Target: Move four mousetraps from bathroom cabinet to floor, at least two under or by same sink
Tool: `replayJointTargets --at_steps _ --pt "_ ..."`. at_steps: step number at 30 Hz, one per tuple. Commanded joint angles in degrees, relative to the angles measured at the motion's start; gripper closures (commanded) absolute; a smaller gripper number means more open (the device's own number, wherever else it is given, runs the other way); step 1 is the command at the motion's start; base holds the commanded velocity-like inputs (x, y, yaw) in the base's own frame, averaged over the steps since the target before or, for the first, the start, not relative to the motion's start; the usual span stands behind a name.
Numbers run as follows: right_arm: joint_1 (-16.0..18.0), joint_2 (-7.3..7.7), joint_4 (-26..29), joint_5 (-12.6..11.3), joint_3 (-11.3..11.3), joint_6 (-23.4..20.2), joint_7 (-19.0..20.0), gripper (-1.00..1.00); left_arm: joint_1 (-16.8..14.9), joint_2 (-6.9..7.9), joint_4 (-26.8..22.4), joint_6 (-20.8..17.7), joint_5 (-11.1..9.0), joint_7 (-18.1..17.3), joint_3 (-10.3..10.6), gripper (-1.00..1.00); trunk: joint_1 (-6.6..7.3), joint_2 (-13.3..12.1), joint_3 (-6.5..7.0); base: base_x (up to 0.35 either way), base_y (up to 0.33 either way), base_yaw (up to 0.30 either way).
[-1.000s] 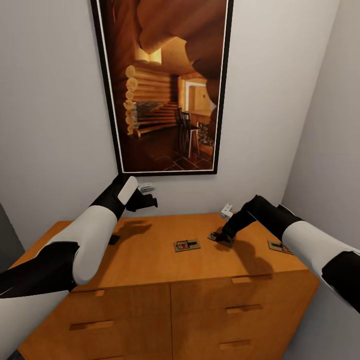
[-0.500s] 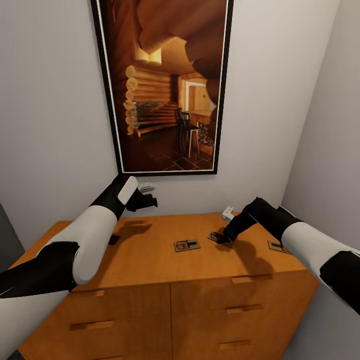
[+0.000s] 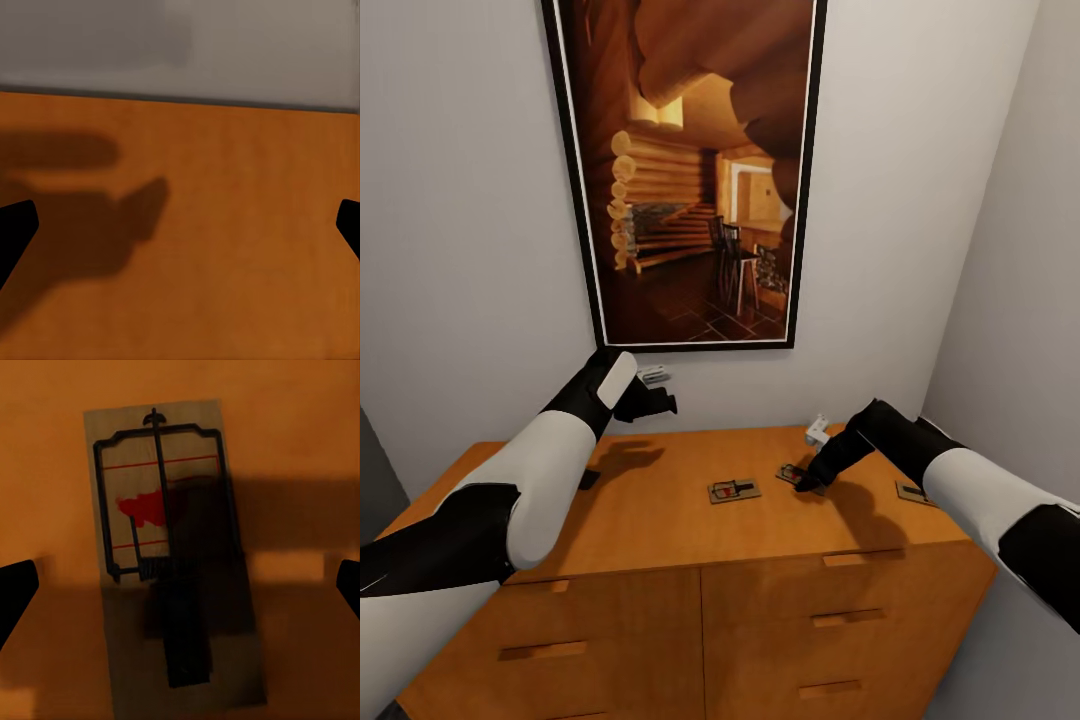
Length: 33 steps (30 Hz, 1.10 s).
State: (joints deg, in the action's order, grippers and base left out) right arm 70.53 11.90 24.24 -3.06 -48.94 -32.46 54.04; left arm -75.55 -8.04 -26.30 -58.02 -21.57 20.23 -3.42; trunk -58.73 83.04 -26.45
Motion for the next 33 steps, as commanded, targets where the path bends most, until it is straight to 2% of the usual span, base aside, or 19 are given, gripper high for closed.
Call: replayJointTargets --at_steps 1,13,14,33 --pt "-0.17 0.06 0.12 -0.34 -0.28 -0.41 -0.01 -1.0 -0.04 -0.09 -0.06 -0.16 -0.4 0.51 -0.35 -1.0 0.0 0.04 -0.07 0.0 0.0 0.0" --pt "-0.57 0.0 0.11 -0.45 -0.29 -0.41 -0.07 -1.0 -0.04 -0.13 -0.07 -0.16 -0.4 0.51 -0.36 -1.0 0.0 0.04 -0.07 0.0 0.0 0.0" --pt "-0.59 -0.01 0.11 -0.47 -0.28 -0.41 -0.08 1.0 -0.04 -0.13 -0.07 -0.16 -0.4 0.51 -0.36 -1.0 0.0 0.04 -0.07 0.0 0.0 0.0" --pt "-0.92 0.0 0.21 -0.2 -0.28 -0.41 -0.08 1.0 -0.04 -0.14 -0.07 -0.15 -0.4 0.51 -0.36 -1.0 0.0 0.04 -0.07 0.0 0.0 0.0"
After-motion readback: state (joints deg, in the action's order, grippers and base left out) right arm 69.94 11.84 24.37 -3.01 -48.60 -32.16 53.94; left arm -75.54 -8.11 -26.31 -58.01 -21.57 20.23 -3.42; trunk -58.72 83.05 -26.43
